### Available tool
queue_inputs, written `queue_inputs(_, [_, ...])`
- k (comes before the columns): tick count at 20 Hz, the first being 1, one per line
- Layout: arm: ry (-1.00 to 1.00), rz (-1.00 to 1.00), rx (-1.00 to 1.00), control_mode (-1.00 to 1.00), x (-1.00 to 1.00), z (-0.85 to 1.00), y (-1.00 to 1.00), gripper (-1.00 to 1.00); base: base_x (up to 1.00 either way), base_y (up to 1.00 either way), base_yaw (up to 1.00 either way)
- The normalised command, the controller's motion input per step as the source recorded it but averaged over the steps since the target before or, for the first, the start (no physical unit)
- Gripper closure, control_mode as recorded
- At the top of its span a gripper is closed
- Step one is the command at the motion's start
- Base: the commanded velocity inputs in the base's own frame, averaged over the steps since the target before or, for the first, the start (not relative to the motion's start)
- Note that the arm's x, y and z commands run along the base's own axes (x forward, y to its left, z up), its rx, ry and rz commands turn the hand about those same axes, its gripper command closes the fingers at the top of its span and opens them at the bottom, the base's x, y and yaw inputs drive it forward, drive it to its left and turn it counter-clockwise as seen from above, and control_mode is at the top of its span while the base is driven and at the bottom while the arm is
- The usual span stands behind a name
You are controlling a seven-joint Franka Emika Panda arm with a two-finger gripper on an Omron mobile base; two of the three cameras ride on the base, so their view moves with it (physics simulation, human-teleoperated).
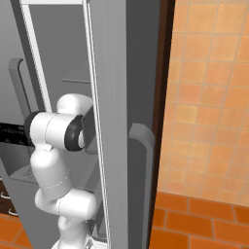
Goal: Take the strawberry from the fridge and place it on top of the pancake, located on the dining counter.
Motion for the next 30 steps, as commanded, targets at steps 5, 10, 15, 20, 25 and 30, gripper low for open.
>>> queue_inputs(5, [0.09, 0.0, 0.0, -1.0, 0.0, -0.27, 0.0, 1.0, 0.0, 0.0, 0.0])
queue_inputs(10, [0.08, -0.01, 0.01, -1.0, -0.12, -0.33, -0.01, 1.0, 0.0, 0.0, 0.0])
queue_inputs(15, [0.04, -0.01, 0.02, -1.0, -0.17, -0.34, -0.01, 1.0, 0.0, 0.0, 0.0])
queue_inputs(20, [-0.1, 0.0, 0.0, -1.0, -0.14, -0.4, 0.0, 1.0, 0.0, 0.0, 0.0])
queue_inputs(25, [-0.25, 0.0, 0.0, -1.0, -0.02, -0.25, 0.0, 1.0, 0.0, 0.0, 0.0])
queue_inputs(30, [-0.11, 0.0, 0.0, -1.0, -0.24, 0.09, 0.02, 1.0, 0.0, 0.0, 0.0])
